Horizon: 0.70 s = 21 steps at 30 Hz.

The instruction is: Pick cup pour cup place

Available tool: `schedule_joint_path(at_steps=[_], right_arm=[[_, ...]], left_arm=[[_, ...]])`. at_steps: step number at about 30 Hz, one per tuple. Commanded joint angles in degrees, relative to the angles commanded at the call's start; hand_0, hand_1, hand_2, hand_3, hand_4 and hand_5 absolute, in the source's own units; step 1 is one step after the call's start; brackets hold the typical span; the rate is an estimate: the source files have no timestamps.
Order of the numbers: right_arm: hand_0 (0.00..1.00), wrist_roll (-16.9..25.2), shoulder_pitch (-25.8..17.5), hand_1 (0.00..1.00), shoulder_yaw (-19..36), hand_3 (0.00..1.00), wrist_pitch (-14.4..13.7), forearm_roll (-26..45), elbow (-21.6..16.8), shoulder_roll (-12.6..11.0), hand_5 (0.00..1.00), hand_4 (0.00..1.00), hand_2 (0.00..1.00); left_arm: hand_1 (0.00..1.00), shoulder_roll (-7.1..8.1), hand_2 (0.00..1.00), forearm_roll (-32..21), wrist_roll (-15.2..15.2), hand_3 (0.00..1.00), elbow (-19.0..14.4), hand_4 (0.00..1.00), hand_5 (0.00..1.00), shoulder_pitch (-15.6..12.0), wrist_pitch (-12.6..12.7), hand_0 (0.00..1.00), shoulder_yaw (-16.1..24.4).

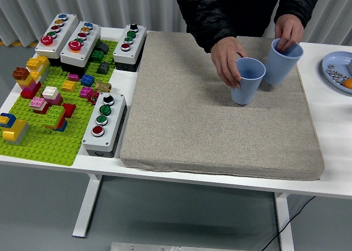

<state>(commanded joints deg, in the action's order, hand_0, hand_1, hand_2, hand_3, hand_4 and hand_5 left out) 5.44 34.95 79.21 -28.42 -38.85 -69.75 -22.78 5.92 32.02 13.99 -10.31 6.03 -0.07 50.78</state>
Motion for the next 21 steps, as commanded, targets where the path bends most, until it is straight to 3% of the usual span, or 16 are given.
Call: schedule_joint_path(at_steps=[21], right_arm=[[0.875,0.55,0.55,0.771,0.33,0.778,-0.46,-1.41,1.14,1.87,0.986,0.782,0.785]], left_arm=[[0.804,0.01,0.844,-0.23,-0.09,0.759,0.0,0.508,0.95,0.17,-0.07,0.76,-0.42]])
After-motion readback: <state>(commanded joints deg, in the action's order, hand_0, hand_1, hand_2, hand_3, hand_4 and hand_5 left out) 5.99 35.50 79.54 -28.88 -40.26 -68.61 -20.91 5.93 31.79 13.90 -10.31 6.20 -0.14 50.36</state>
